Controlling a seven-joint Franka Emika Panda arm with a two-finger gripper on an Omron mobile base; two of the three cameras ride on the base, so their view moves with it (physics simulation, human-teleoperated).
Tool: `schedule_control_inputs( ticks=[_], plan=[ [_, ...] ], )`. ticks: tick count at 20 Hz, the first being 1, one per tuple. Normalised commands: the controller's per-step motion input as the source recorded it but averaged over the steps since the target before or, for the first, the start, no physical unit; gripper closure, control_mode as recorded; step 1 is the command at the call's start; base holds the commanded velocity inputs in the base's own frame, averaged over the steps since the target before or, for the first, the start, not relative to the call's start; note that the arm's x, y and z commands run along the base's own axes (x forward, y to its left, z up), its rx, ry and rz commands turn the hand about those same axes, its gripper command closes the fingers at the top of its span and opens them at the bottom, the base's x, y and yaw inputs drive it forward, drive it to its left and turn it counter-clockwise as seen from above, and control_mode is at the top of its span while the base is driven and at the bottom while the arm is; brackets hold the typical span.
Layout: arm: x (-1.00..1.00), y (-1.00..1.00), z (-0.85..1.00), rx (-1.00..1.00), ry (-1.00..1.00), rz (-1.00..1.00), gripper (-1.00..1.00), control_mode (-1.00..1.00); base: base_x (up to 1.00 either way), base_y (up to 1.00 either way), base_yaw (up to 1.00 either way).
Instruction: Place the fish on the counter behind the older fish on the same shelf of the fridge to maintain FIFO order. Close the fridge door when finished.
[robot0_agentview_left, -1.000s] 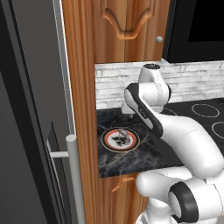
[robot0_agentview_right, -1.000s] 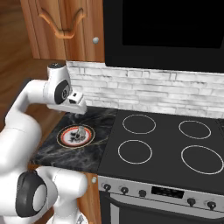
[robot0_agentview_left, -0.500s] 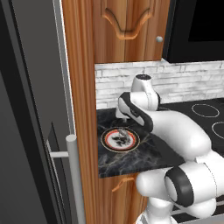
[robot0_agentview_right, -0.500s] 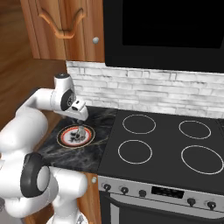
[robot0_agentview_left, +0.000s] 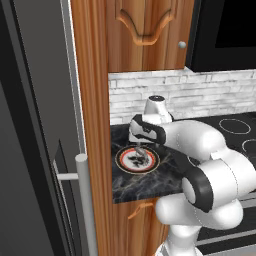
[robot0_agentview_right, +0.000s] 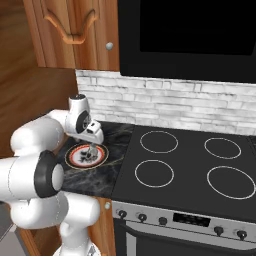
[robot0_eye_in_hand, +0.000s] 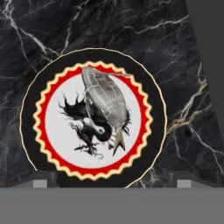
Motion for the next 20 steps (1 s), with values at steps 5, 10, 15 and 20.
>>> schedule_control_inputs(
  ticks=[5,10,15,20],
  plan=[
    [0.28,0.0,-0.54,0.0,0.0,0.0,-1.0,-1.0,0.0,0.0,0.0],
    [0.21,-0.01,-0.48,0.0,0.0,0.0,-1.0,-1.0,0.0,0.0,0.0],
    [0.18,-0.04,-0.26,0.01,0.0,0.01,-1.0,-1.0,0.0,0.0,0.0],
    [0.43,0.03,-0.31,0.0,0.0,0.06,-1.0,-1.0,0.0,0.0,0.0]
  ],
)
